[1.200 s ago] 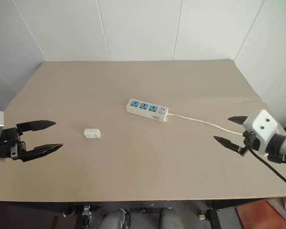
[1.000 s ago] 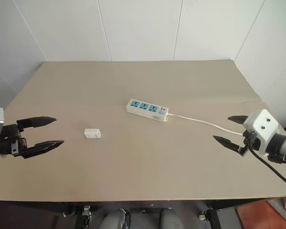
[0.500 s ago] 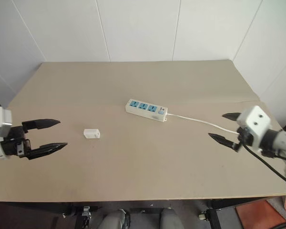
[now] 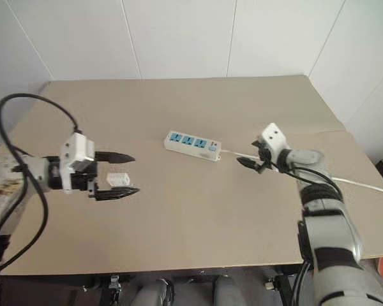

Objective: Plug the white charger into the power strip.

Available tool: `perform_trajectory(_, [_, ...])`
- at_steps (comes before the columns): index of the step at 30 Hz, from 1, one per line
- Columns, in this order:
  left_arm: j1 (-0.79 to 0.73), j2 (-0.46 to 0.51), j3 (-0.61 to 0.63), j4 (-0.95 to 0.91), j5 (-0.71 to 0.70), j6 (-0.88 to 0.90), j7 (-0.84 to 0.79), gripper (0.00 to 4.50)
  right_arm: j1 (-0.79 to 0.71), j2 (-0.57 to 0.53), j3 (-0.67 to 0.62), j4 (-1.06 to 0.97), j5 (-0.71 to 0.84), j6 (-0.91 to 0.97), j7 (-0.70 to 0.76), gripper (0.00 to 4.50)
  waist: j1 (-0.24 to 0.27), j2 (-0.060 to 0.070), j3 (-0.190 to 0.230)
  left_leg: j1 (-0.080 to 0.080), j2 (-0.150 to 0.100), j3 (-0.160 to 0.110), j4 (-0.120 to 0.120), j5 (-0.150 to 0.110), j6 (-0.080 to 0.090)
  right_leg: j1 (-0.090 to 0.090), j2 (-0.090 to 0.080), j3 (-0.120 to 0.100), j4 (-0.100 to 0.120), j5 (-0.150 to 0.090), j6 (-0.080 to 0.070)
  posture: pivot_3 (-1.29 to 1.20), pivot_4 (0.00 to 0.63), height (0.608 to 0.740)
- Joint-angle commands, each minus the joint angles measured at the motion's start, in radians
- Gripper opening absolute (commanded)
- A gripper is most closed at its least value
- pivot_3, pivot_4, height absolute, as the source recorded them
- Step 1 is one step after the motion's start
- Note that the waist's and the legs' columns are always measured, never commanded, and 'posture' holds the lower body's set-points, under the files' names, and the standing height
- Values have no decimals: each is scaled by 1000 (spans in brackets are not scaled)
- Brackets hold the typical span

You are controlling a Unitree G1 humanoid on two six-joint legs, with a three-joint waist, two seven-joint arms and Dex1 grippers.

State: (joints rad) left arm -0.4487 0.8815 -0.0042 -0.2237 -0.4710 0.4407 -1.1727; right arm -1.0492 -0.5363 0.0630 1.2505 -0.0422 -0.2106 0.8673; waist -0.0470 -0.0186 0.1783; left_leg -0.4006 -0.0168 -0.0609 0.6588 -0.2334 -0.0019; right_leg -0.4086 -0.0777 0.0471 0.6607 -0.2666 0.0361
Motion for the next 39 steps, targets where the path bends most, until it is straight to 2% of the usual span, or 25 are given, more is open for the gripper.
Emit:
perform_trajectory(1, [-27,-26,-19,-53,0,-20,-2,4500,-46,6,-19,56,-21,-14,-20,4462,1,0,0,-1,0,0,0,0,0,-1,0,0,0,0,0,0,150,740])
perform_trajectory(5, [-24,-62,-54,-75,25,-15,31,4500,-74,28,-19,89,-45,49,-29,4462,-1,0,0,-3,0,1,1,0,0,-2,0,1,-2,0,1,0,150,740])
perform_trajectory(8, [-7,-69,-60,-81,40,-23,37,4500,-93,40,-28,104,-47,125,-6,3853,-7,0,0,-1,0,2,1,0,0,-2,0,2,1,0,1,0,150,740])
perform_trajectory(18, [24,-61,-45,-85,59,-52,32,4500,-93,55,-22,100,-96,129,44,461,-23,0,0,3,0,2,1,0,0,1,0,2,2,0,1,0,150,740])
perform_trajectory(20, [29,-62,-43,-90,60,-53,32,4500,-90,59,-13,96,-110,113,64,7,-26,0,0,4,0,2,1,0,0,1,1,2,2,0,1,0,150,740])
perform_trajectory(25, [25,-68,-49,-84,68,-64,29,4500,-79,57,30,77,-150,44,186,7,-27,0,0,5,0,3,1,0,0,1,1,4,2,0,1,0,150,740])
perform_trajectory(30, [30,-67,-43,-81,66,-74,22,4500,-6,39,38,-29,-107,-59,401,7,-27,0,0,7,0,4,1,0,0,2,1,6,2,0,1,0,150,740])
perform_trajectory(33, [32,-69,-47,-81,69,-77,23,4500,107,18,34,-219,-51,-54,486,7,-24,0,0,8,1,4,1,0,0,4,1,6,2,0,1,0,150,740])
perform_trajectory(37, [27,-67,-53,-89,45,-34,16,4500,449,-55,-6,-848,107,238,516,7,-14,0,-1,8,1,1,1,0,1,4,1,6,4,0,1,0,150,740])
perform_trajectory(39, [22,-61,-56,-93,35,-17,4,4500,583,-75,-27,-1057,114,306,430,7,-3,0,-1,6,1,-2,1,-1,1,3,1,5,4,0,1,0,150,740])
